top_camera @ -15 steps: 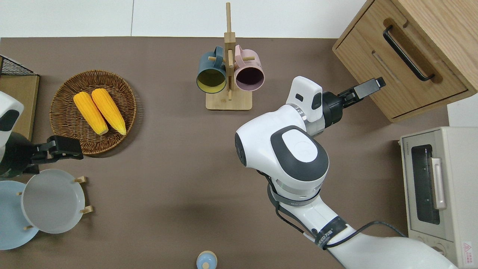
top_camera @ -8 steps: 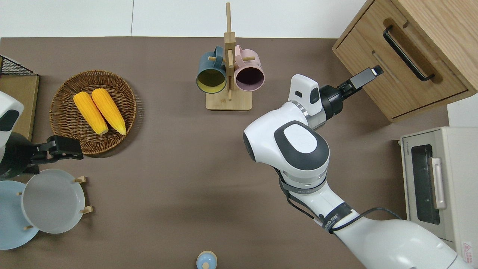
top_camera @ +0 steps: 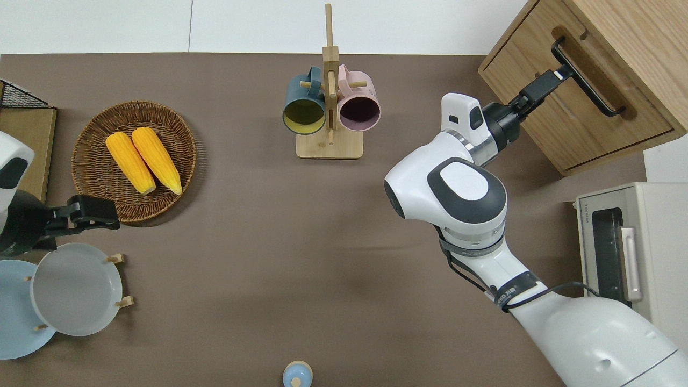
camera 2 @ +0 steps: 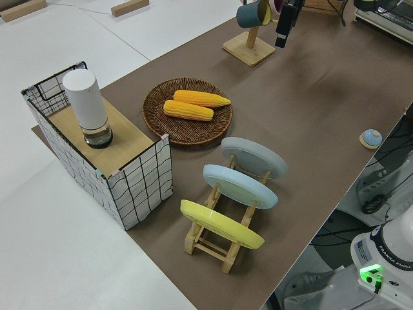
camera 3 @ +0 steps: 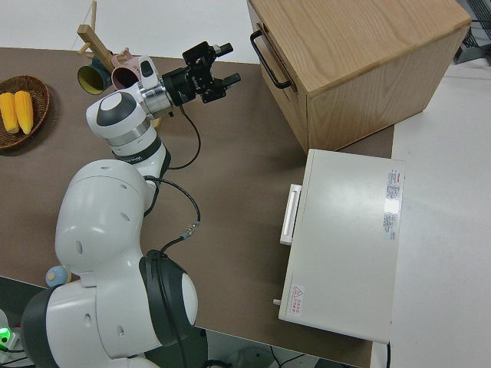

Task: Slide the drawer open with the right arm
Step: 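Reach the right gripper onto the black drawer handle and grasp it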

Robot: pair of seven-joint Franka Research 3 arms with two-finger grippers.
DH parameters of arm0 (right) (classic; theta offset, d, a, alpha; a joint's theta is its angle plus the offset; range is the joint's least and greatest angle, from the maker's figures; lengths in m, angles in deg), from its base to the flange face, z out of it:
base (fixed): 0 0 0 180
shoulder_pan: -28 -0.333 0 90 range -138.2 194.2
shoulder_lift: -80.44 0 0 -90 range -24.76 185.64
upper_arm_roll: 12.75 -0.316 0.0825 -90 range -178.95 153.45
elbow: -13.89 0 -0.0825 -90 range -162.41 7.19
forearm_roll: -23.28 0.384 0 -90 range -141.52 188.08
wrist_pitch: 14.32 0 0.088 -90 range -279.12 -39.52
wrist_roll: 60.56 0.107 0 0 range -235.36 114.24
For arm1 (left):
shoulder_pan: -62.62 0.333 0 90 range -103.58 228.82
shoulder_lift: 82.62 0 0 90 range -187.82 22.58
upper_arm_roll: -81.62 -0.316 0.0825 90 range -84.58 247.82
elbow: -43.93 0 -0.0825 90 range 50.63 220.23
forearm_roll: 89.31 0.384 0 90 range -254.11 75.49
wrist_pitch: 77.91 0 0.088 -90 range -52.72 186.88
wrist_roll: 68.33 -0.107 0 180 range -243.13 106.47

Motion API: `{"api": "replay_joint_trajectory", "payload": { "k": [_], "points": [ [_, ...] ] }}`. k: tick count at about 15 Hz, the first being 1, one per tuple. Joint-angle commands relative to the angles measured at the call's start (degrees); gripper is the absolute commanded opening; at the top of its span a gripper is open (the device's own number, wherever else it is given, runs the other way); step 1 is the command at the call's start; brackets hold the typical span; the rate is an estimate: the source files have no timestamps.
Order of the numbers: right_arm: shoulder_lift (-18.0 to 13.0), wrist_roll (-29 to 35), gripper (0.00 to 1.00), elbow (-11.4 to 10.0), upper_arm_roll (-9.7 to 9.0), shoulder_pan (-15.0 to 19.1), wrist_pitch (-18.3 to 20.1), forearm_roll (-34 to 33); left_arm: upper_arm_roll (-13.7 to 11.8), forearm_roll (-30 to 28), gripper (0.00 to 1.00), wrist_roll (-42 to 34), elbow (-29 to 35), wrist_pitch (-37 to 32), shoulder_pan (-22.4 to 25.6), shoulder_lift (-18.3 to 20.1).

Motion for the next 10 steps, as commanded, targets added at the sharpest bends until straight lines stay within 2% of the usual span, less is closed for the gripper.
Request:
{"api": "replay_joint_trajectory", "payload": {
  "k": [1,4,7,10],
  "points": [
    [-0.10,-2.17,0.979,-0.84,1.39,0.95,-3.57,-3.89,-0.25,-0.05,0.99,-0.51,-0.21,-0.89,-0.07,0.48],
    [-0.10,-2.18,0.975,-1.89,3.58,0.95,-5.94,-6.09,-0.25,-0.05,0.99,-0.51,-0.21,-0.89,-0.07,0.48],
    [-0.10,-2.09,0.954,-1.99,5.87,0.95,-9.02,-7.32,-0.25,-0.05,0.99,-0.51,-0.21,-0.89,-0.07,0.48],
    [-0.10,-1.74,0.821,-1.99,7.19,0.95,-10.70,-8.55,-0.25,-0.05,0.99,-0.51,-0.21,-0.89,-0.07,0.48]
  ]
}}
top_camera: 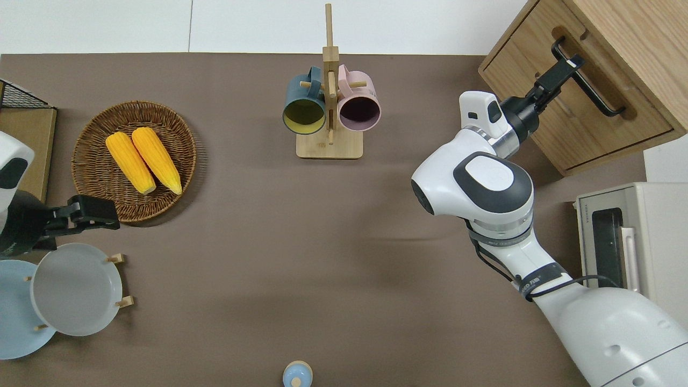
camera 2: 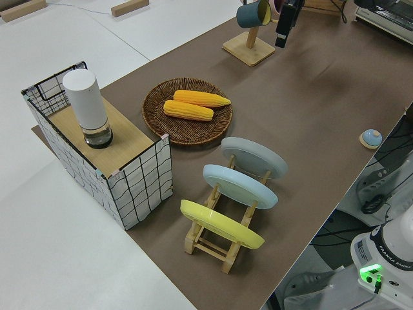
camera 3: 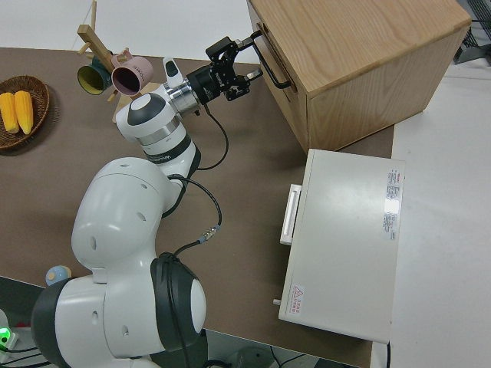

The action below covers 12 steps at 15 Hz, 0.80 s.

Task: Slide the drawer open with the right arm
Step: 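Reach the right gripper onto the black drawer handle and grasp it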

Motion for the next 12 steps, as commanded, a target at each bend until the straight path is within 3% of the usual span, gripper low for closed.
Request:
{"api": "replay_joint_trajectory", "payload": {
  "k": [1,2,6,8,12],
  "points": [
    [-0.26,-0.27,0.772,-0.66,1.06,0.55,-2.32,-3.76,-0.25,-0.05,0.99,-0.51,-0.21,-0.97,-0.07,0.48],
    [-0.26,-0.27,0.701,-0.66,1.50,0.46,-2.50,-3.94,-0.25,-0.05,0.99,-0.51,-0.21,-0.89,-0.07,0.48],
    [-0.26,0.35,0.179,-0.58,1.68,0.46,-2.50,-4.38,-0.25,-0.05,0.99,-0.51,-0.21,-0.89,-0.07,0.48],
    [-0.26,1.05,0.001,-0.66,1.68,0.46,-3.46,-4.47,-0.25,-0.05,0.99,-0.51,-0.21,-0.89,-0.07,0.48],
    [-0.35,1.40,0.000,-0.66,1.33,0.11,-2.94,-4.21,-0.25,-0.05,0.99,-0.51,-0.21,-0.89,-0.07,0.48]
  ]
}}
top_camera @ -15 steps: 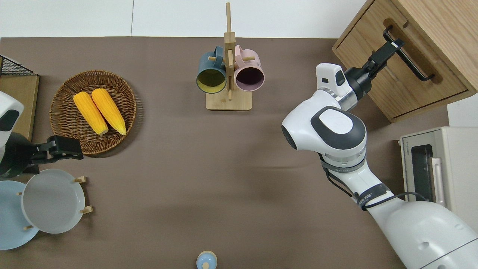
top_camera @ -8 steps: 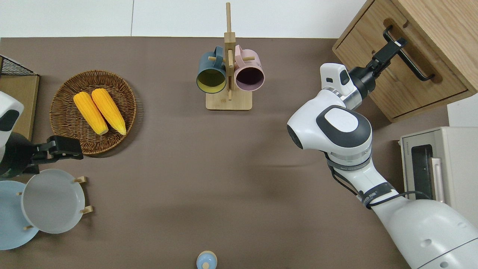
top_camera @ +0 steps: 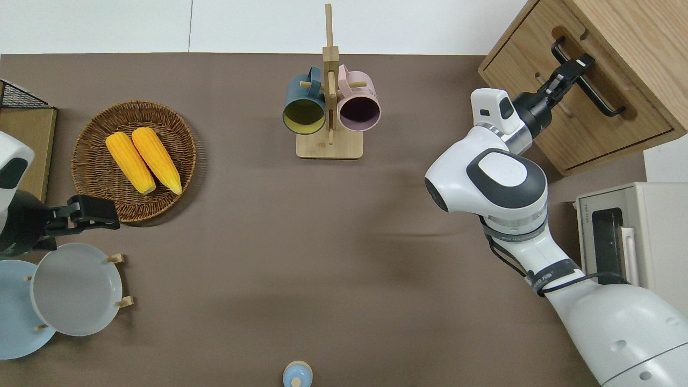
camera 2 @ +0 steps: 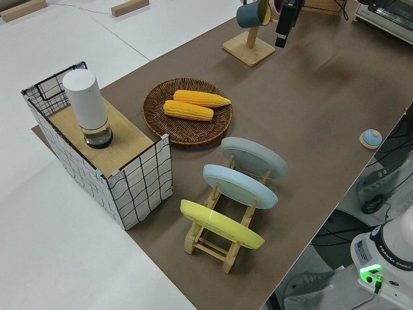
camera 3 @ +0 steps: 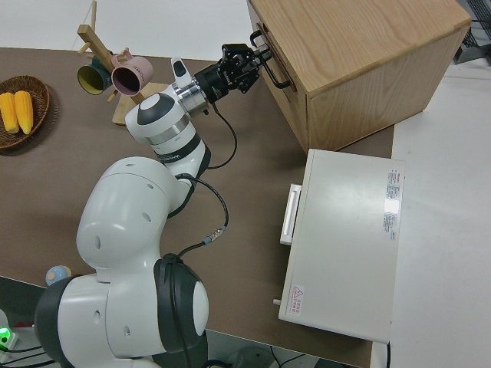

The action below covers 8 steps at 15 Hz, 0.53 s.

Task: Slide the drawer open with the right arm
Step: 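Reach the right gripper onto the black drawer handle and grasp it, then pull the drawer handle toward the robot with the right gripper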

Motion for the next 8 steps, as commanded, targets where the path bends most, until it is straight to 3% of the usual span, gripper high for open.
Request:
{"api": "replay_joint_trajectory", "payload": {
  "k": [1,3,8],
  "points": [
    [-0.41,-0.31,0.000,-0.50,-0.63,0.07,-0.79,-1.79,-0.25,-0.05,0.99,-0.51,-0.21,-0.97,-0.07,0.48],
    [-0.59,-0.58,0.000,-0.50,-0.98,-0.28,-0.01,-1.18,-0.25,-0.05,0.99,-0.51,-0.21,-0.97,-0.07,0.48],
    [-0.76,-2.85,0.000,-0.42,-7.04,-0.37,7.19,3.12,-0.25,-0.05,0.99,-0.51,-0.21,-0.89,-0.07,0.48]
  ]
}}
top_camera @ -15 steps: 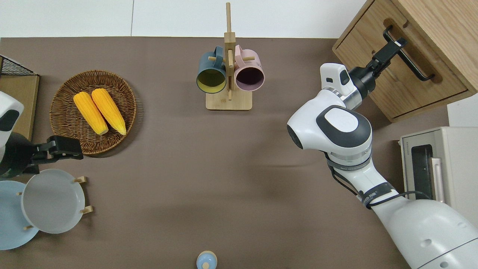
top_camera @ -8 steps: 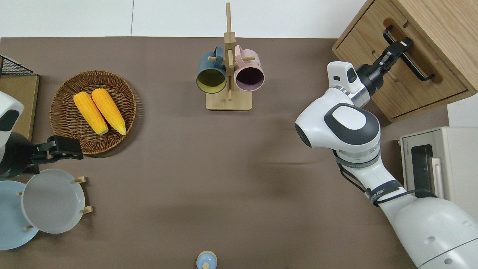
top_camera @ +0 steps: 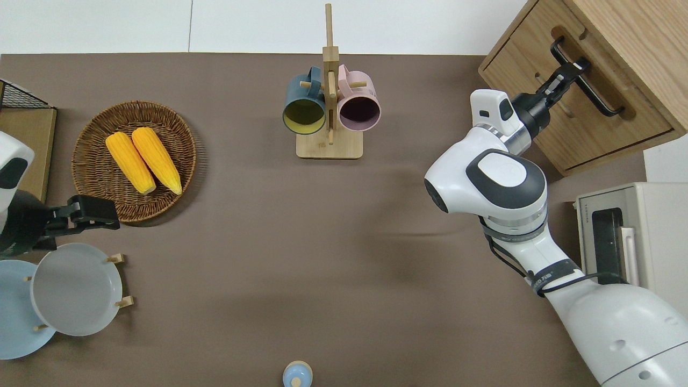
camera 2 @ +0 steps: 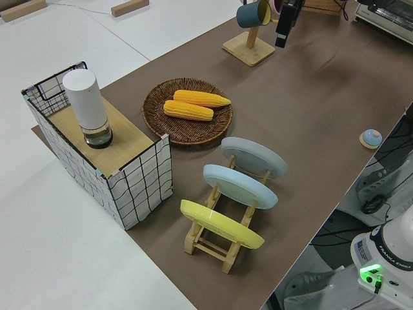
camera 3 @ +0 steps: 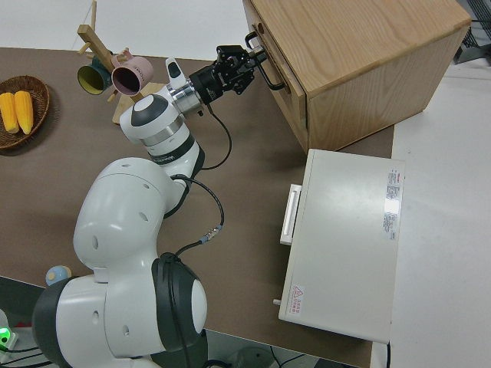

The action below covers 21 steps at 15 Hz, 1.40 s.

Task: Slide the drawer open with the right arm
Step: 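Pull the drawer handle toward the robot with the right gripper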

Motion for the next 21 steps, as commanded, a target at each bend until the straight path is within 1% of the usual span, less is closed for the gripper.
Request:
{"api": "replay_joint_trajectory", "payload": {
  "k": [1,3,5,8,10,13,14,16,17,21],
  "points": [
    [-0.93,-4.19,0.000,0.07,-5.59,-0.48,5.31,3.12,-0.25,-0.05,0.99,-0.51,-0.21,-0.89,-0.07,0.48],
    [-1.02,-6.04,0.000,0.42,-8.92,-0.57,9.43,5.93,-0.25,-0.05,0.99,-0.51,-0.21,-0.89,-0.07,0.48],
    [-1.02,-6.75,0.000,0.51,-11.74,-0.66,13.39,7.52,-0.25,-0.05,0.99,-0.51,-0.21,-0.89,-0.07,0.48],
    [-1.02,-7.02,0.000,0.78,-15.08,-0.92,17.62,10.15,-0.25,-0.05,0.99,-0.51,-0.21,-0.89,-0.07,0.48],
    [-1.02,-7.28,0.000,0.95,-17.71,-0.92,20.51,11.04,-0.25,-0.05,0.99,-0.51,-0.21,-0.89,-0.07,0.48],
    [-1.02,-8.25,0.000,2.27,-20.97,-1.09,24.12,13.93,-0.25,-0.05,0.99,-0.51,-0.21,-0.89,-0.07,0.48],
    [-0.94,-8.34,0.000,2.62,-21.68,-1.18,25.35,14.64,-0.25,-0.05,0.99,-0.51,-0.21,-0.89,-0.07,0.48],
    [-0.93,-8.34,0.000,2.62,-23.00,-1.80,27.46,15.17,-0.25,-0.05,0.99,-0.51,-0.21,-0.97,-0.07,0.48],
    [-0.93,-8.34,0.000,2.62,-23.26,-1.97,28.17,15.61,-0.25,-0.05,0.99,-0.51,-0.21,-0.97,-0.07,0.48],
    [-0.93,-8.25,0.000,2.62,-25.37,-2.06,30.81,15.96,-0.25,-0.05,0.99,-0.51,-0.21,-0.97,-0.07,0.48]
  ]
}}
